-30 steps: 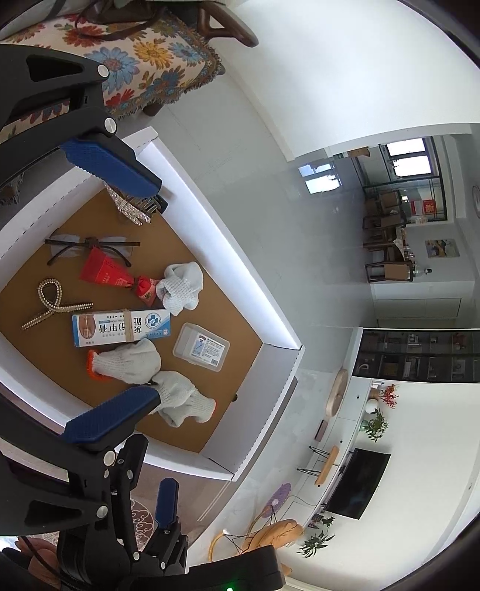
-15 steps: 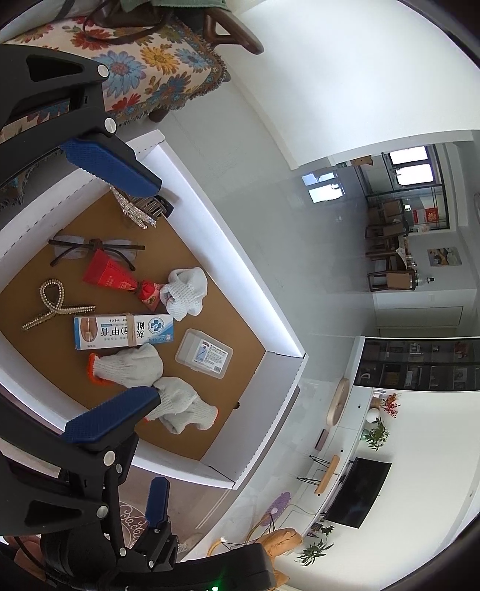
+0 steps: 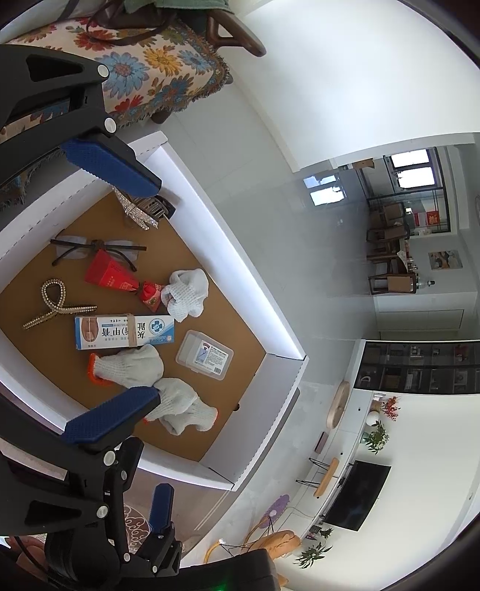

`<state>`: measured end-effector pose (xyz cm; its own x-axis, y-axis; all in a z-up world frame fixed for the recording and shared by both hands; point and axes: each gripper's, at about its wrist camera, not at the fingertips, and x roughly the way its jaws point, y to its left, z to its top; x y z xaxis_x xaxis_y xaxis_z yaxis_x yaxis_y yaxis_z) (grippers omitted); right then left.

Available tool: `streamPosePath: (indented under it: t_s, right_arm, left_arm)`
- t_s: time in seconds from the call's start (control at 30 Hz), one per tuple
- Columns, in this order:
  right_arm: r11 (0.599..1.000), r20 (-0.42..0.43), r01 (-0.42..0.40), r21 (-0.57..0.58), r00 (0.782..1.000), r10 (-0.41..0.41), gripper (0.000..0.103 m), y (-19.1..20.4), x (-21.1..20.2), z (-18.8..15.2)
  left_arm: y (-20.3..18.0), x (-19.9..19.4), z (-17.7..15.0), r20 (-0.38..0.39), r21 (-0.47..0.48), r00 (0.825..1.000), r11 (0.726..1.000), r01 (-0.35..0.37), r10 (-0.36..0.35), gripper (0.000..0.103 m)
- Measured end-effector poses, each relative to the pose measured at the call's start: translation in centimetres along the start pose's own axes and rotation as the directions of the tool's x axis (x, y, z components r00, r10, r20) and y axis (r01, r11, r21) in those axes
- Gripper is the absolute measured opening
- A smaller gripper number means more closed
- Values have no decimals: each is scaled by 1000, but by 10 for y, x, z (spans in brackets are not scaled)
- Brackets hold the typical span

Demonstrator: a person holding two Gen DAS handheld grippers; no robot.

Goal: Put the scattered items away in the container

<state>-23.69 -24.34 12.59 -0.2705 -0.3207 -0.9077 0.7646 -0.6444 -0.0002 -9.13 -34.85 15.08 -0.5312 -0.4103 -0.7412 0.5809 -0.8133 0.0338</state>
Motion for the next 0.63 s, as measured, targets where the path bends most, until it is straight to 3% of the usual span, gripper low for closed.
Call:
streamPosePath:
  t_s: [0.37,0.63]
  right_arm:
    - [1000,10,6,-13,1000,-6,66,3,-3,2]
    - [1000,9,7,4,1000,-7,66,-2,0,1]
  left_arm:
    - [1,-2,0,5,-4,1000,1000,-1,1,103]
    - [8,-9,-2,24,-72,997,995,69,-67,103]
